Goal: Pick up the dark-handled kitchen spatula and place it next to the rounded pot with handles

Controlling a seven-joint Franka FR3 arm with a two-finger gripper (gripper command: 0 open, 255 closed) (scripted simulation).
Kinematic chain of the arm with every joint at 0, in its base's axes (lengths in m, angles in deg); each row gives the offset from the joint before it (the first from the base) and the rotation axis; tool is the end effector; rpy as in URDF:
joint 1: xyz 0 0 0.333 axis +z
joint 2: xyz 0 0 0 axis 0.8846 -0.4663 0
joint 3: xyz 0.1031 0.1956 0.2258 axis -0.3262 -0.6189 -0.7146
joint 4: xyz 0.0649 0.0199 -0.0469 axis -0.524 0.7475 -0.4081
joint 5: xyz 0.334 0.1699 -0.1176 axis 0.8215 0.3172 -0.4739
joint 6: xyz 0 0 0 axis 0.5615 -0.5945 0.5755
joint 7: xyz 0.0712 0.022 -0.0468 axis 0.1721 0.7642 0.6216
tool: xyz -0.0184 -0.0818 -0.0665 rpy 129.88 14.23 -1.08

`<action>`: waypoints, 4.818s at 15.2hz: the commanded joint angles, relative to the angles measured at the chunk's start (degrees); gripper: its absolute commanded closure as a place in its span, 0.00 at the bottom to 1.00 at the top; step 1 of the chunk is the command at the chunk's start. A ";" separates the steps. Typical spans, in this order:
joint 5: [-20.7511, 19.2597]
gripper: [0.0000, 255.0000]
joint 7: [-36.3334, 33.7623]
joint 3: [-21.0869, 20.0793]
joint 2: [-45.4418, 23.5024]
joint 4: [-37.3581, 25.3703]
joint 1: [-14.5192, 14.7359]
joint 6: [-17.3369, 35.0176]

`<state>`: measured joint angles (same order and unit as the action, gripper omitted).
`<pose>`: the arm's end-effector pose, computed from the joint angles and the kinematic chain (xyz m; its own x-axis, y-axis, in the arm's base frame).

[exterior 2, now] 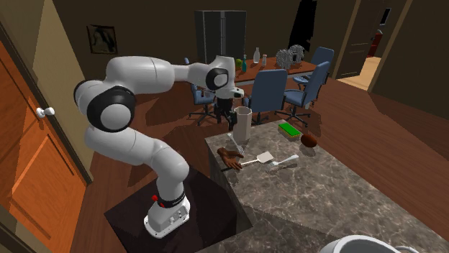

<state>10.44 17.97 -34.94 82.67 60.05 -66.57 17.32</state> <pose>0.3432 -0.0353 0.5050 0.9816 -0.1874 -0.0366 -0.1859 -0.9816 0.0429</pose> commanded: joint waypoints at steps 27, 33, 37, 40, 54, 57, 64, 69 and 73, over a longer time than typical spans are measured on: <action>-2.24 0.00 1.81 12.63 -21.66 7.50 -9.44 28.10; -2.28 1.00 1.76 12.60 -21.43 7.50 -9.44 27.87; -2.28 1.00 1.77 12.61 -21.44 7.50 -9.45 27.88; -2.31 1.00 1.73 12.56 -21.05 7.17 -9.46 27.16; -2.61 1.00 1.14 11.47 -14.64 1.03 -9.65 14.65; -2.58 1.00 1.08 11.25 -13.70 -0.59 -9.64 12.10; -2.44 1.00 1.00 10.78 -12.06 -4.76 -9.59 6.30; -2.30 1.00 0.98 10.48 -11.34 -8.06 -9.52 2.29; -2.17 1.00 0.99 10.26 -11.03 -10.88 -9.45 -0.85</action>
<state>8.24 18.98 -24.59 71.42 49.93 -76.04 17.47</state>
